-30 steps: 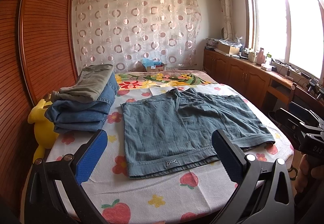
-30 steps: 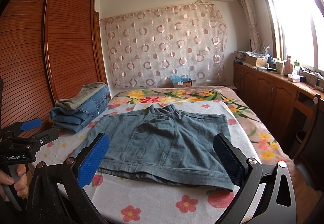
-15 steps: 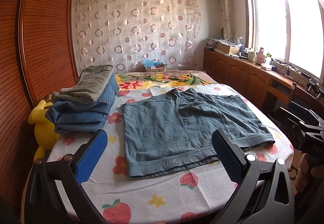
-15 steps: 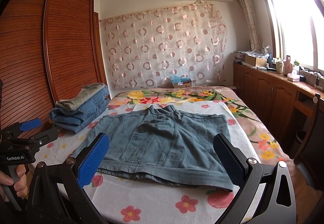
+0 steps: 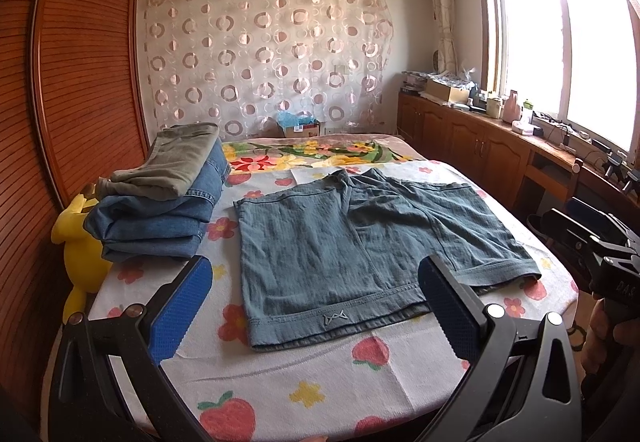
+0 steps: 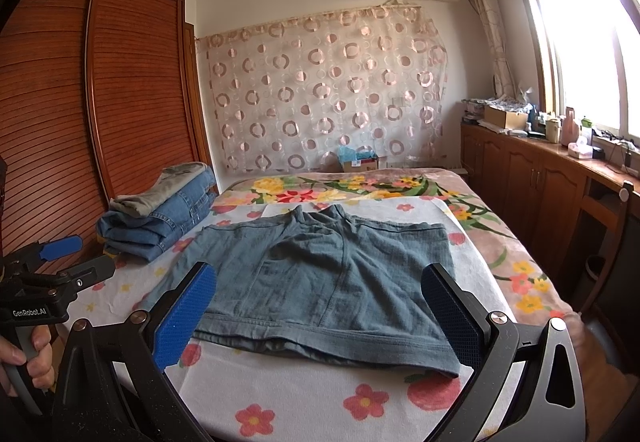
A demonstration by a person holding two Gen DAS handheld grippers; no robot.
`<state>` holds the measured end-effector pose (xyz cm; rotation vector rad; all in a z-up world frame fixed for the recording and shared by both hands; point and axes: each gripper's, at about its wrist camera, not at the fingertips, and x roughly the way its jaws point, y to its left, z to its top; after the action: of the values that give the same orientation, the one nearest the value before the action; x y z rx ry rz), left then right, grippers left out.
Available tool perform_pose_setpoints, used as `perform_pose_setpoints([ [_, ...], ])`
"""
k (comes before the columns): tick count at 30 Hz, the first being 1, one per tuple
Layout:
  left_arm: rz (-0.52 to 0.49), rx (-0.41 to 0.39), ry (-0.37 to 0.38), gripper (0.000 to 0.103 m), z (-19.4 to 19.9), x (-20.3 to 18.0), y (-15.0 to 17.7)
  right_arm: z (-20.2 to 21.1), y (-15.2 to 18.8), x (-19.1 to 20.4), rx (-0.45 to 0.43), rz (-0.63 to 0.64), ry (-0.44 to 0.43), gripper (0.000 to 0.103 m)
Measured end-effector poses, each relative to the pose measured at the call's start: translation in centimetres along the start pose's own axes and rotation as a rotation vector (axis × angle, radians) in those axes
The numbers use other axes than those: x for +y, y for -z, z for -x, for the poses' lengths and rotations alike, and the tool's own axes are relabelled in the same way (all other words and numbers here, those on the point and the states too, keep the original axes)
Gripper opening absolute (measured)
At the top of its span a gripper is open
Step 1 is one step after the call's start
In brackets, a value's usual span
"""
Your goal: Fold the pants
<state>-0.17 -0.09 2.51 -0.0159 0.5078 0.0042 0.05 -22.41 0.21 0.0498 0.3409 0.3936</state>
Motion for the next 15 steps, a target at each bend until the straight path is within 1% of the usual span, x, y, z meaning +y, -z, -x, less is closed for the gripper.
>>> perform_pose_setpoints([
  [2,-0.007,0.012,0.023,0.103,-0.5,0.0,0.3,-0.1,0.0,-0.2,0.003,-0.002,-0.001,0.102],
  [11,-0.072,0.047,0.045,0.103,-3.4,-0.6,-0.1,-0.8,-0.4,-1.2,0.003,0.016,0.021,0.102],
  [15,-0.084,0.061,0.073,0.103,-4.6,-0.9,-0.5,-1.2,-0.6,-1.6,0.004,0.029,0.023,0.102],
])
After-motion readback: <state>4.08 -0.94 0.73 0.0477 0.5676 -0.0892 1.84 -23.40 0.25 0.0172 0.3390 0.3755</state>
